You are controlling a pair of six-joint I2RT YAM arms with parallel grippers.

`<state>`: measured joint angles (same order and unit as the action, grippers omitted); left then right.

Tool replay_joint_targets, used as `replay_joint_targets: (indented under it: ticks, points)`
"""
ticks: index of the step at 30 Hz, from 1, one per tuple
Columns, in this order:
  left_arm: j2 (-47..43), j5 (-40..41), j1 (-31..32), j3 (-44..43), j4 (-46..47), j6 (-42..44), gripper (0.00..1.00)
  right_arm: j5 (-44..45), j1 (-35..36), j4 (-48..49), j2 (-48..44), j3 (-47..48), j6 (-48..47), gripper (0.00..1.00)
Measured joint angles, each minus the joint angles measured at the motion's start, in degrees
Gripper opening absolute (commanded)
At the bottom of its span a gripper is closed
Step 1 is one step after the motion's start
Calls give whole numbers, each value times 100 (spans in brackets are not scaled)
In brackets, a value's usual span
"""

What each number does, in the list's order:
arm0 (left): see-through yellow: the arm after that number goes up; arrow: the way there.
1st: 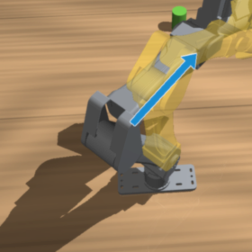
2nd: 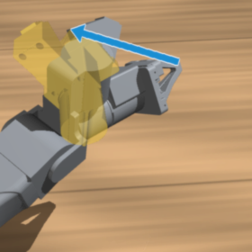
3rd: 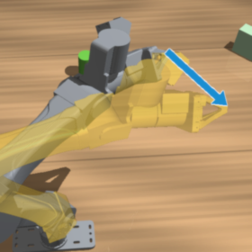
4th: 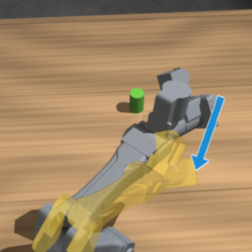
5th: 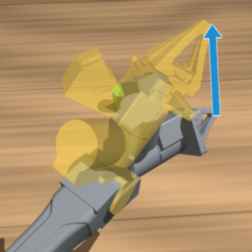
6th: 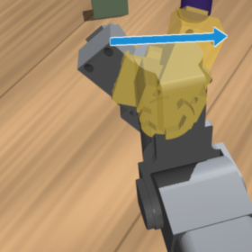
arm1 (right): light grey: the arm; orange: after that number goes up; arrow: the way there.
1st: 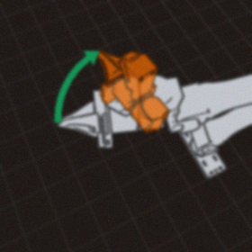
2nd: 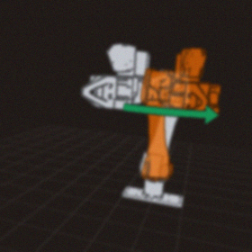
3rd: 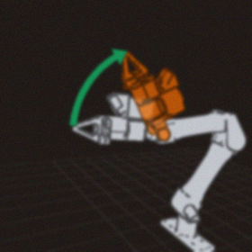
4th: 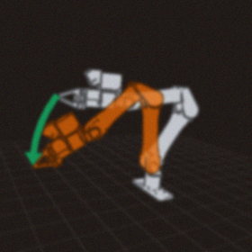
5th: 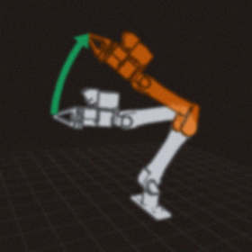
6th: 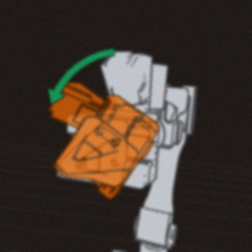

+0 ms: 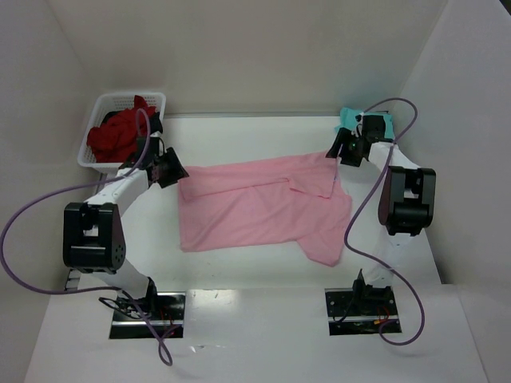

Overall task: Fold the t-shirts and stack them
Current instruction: Fold the flattened tshirt in 1/3 of the way

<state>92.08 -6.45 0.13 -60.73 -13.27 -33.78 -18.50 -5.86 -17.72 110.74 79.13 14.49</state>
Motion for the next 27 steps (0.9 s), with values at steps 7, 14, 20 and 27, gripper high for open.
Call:
replay_joint_targets:
  ticks: [7, 14, 20, 27]
  points:
    - [-22, -149, 271, 353, -88, -243, 22, -22, 47, 31, -142, -321, 2, 49]
    - [341, 8, 507, 326, -44, -425, 4, -14, 91, 28, -103, -340, 53, 25]
    - [720, 319, 497, -103, 94, -524, 3, 35, 215, 62, 206, 242, 58, 23]
    - [1163, 703, 498, -479, 222, -731, 0, 149, 471, 101, 908, 995, -60, 6]
